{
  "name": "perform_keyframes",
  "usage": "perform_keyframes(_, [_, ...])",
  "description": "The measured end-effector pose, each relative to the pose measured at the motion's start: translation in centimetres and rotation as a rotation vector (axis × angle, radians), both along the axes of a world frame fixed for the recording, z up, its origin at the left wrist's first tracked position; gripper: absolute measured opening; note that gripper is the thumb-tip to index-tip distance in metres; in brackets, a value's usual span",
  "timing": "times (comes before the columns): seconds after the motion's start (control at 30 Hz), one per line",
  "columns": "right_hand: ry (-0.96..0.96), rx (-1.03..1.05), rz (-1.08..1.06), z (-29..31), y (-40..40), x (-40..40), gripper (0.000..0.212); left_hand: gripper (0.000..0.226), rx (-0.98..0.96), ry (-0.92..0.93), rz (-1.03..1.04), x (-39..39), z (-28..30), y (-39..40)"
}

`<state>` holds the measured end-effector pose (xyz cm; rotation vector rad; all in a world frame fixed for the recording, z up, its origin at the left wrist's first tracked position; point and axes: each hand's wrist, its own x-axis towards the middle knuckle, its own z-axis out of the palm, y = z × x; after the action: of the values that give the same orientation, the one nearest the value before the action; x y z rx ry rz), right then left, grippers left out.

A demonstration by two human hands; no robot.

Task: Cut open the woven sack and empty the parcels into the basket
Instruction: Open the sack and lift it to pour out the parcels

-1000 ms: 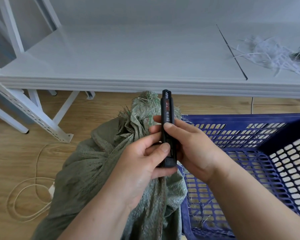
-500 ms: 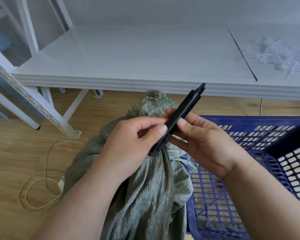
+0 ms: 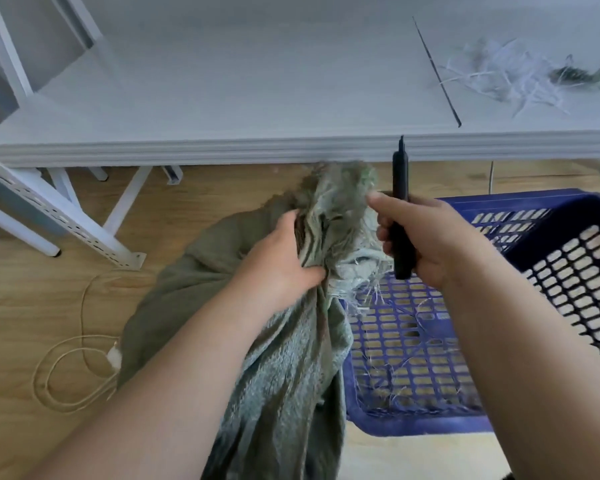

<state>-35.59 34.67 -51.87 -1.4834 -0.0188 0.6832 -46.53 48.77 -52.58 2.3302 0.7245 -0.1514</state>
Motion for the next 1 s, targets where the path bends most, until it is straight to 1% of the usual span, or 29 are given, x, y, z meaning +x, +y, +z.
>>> perform_keyframes(0.07, [-0.115,-0.041,-0.053,0.6,-0.9,0.5,0.009,0.089,0.028,-0.119,-0.115,1.1,-0.4,-1.7])
perform_keyframes(0.1, [-0.18,-0.061,-0.072,0.9,-1.3,0.8,0.007,0.088,0.031,-0.151,-0.183,1.6,-0.8,-2.5])
perform_keyframes(0.13, [-0.245,-0.09,-0.083,1.3,-1.8,1.1,0.005,0.088,0.031,-0.139,-0.261,2.0,-1.2,-3.3])
perform_keyframes(0.17, [-0.305,-0.131,-0.086,1.5,-2.2,1.3,0.003,0.087,0.041,-0.081,-0.355,2.4,-1.9,-4.1])
perform_keyframes(0.23, [-0.382,-0.228,-0.05,1.4,-2.8,1.6,0.005,0.085,0.127,0.154,-0.59,2.7,-3.7,-5.8])
perform_keyframes(0.27, [-0.387,-0.277,-0.008,1.0,-3.0,1.7,0.009,0.085,0.195,0.257,-0.71,2.7,-4.6,-6.6])
perform_keyframes(0.33, [-0.333,-0.371,0.111,-0.4,-3.1,1.7,0.018,0.082,0.33,0.358,-0.886,2.7,-5.6,-7.5])
perform_keyframes(0.37, [-0.299,-0.429,0.182,-1.3,-3.0,1.7,0.022,0.079,0.352,0.364,-0.912,2.9,-5.8,-7.5])
perform_keyframes(0.43, [-0.285,-0.549,0.31,-3.2,-2.6,1.5,0.023,0.073,0.302,0.325,-0.871,3.3,-6.0,-7.3])
perform_keyframes(0.47, [-0.293,-0.572,0.347,-4.1,-2.3,1.3,0.022,0.07,0.272,0.301,-0.847,3.4,-5.9,-7.0])
perform_keyframes(0.57, [-0.315,-0.534,0.44,-6.6,-1.2,1.0,0.028,0.057,0.202,0.261,-0.831,3.2,-6.3,-6.7])
perform_keyframes(0.6, [-0.322,-0.548,0.492,-7.4,-1.0,0.9,0.031,0.058,0.181,0.276,-0.828,3.1,-6.3,-6.6])
perform_keyframes(0.67, [-0.335,-0.702,0.621,-8.7,-1.2,1.0,0.036,0.062,0.124,0.273,-0.792,2.8,-6.1,-6.3])
perform_keyframes(0.73, [-0.298,-0.911,0.715,-9.3,-2.1,1.6,0.042,0.062,0.107,0.192,-0.719,2.9,-5.5,-5.8])
perform_keyframes(0.77, [-0.274,-0.998,0.727,-9.3,-2.7,2.0,0.045,0.065,0.153,0.153,-0.665,3.0,-5.1,-5.5])
perform_keyframes(0.8, [-0.265,-1.07,0.711,-9.2,-3.2,2.4,0.047,0.072,0.227,0.14,-0.613,3.2,-4.9,-5.3])
perform_keyframes(0.87, [-0.263,-1.184,0.647,-8.7,-4.0,3.5,0.046,0.095,0.347,0.223,-0.564,3.5,-4.6,-5.3])
perform_keyframes(0.9, [-0.255,-1.216,0.612,-8.6,-4.4,3.9,0.044,0.101,0.383,0.301,-0.596,3.6,-4.6,-5.6])
perform_keyframes(0.93, [-0.242,-1.222,0.574,-8.4,-4.8,4.3,0.04,0.099,0.417,0.374,-0.668,3.7,-4.9,-6.0])
perform_keyframes(0.97, [-0.228,-1.211,0.527,-8.4,-5.4,4.7,0.039,0.088,0.447,0.438,-0.761,3.7,-5.3,-6.6])
perform_keyframes(1.0, [-0.207,-1.209,0.467,-8.5,-5.9,5.1,0.041,0.071,0.474,0.486,-0.859,3.6,-5.7,-7.2])
